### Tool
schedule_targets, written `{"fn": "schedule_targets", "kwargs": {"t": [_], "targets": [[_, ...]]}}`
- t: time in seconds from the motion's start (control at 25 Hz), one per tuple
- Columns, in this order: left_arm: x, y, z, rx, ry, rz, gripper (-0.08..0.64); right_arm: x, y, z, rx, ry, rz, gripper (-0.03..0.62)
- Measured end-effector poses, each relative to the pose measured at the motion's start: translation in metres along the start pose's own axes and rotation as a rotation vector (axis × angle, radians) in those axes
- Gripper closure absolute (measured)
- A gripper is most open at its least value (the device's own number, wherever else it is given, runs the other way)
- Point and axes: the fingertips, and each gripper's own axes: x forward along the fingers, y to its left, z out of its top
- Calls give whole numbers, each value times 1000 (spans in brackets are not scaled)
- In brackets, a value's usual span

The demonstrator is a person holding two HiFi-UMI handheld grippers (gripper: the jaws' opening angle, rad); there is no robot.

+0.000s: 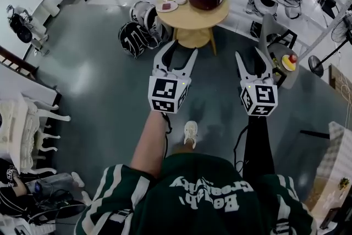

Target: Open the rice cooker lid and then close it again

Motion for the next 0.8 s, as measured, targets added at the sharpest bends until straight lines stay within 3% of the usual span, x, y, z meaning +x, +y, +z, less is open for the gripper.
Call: {"fn": "schedule_targets", "kwargs": {"t": [0.44,0.8], "targets": [[112,94,-11,-14,-6,-49,337,143,-13,-4,-4,13,-33,364],[180,144,-32,-25,-2,-77,337,222,-19,-21,-12,40,-38,357]]}}
